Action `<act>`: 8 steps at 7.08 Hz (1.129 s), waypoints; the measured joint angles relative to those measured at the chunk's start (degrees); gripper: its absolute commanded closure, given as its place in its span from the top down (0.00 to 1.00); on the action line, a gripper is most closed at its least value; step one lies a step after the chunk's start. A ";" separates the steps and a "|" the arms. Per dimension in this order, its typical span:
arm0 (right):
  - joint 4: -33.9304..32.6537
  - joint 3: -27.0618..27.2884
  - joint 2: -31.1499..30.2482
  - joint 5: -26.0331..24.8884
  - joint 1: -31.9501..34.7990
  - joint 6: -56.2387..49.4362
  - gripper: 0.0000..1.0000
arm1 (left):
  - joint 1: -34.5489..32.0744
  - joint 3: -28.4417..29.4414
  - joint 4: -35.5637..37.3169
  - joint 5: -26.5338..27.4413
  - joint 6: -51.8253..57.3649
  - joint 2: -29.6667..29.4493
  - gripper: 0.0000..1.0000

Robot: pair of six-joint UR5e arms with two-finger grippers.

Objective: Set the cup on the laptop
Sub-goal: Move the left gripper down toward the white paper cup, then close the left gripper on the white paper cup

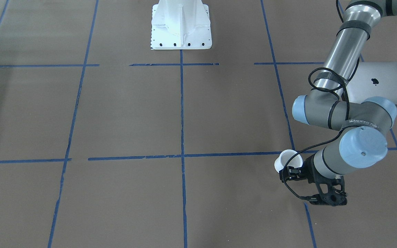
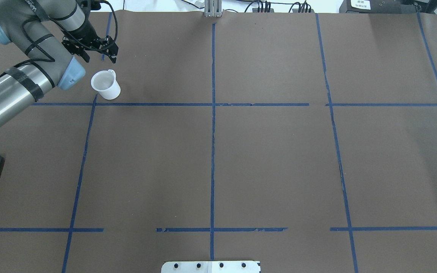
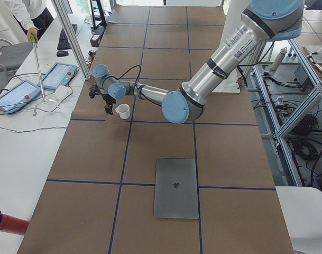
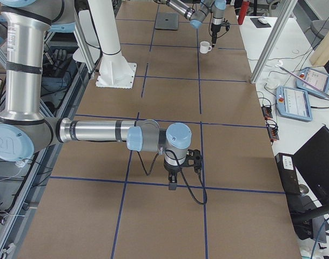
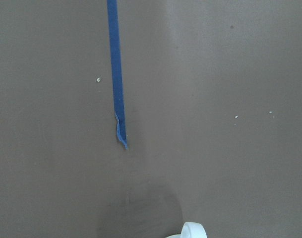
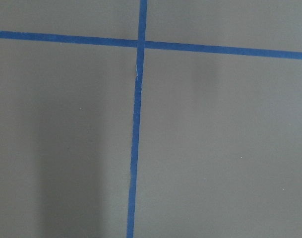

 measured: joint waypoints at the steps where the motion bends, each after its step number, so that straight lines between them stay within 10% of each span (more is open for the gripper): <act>1: 0.02 0.00 0.01 0.00 0.00 0.00 1.00 | 0.69 0.87 -1.22 0.01 -0.35 0.07 0.71; 2: 0.03 0.00 0.03 -0.01 0.00 0.00 1.00 | 1.28 1.83 -2.52 0.01 -0.50 0.20 0.70; 3: 0.04 0.00 0.02 0.01 0.00 0.00 1.00 | 1.69 2.54 -3.51 0.01 -0.55 0.24 0.46; 4: 0.02 0.00 0.01 0.03 0.00 0.00 1.00 | 2.03 2.89 -3.92 0.01 -0.57 0.30 0.00; 8: 0.04 0.00 0.00 0.04 0.00 0.00 1.00 | 0.43 1.59 -2.77 -0.08 -0.23 0.86 0.00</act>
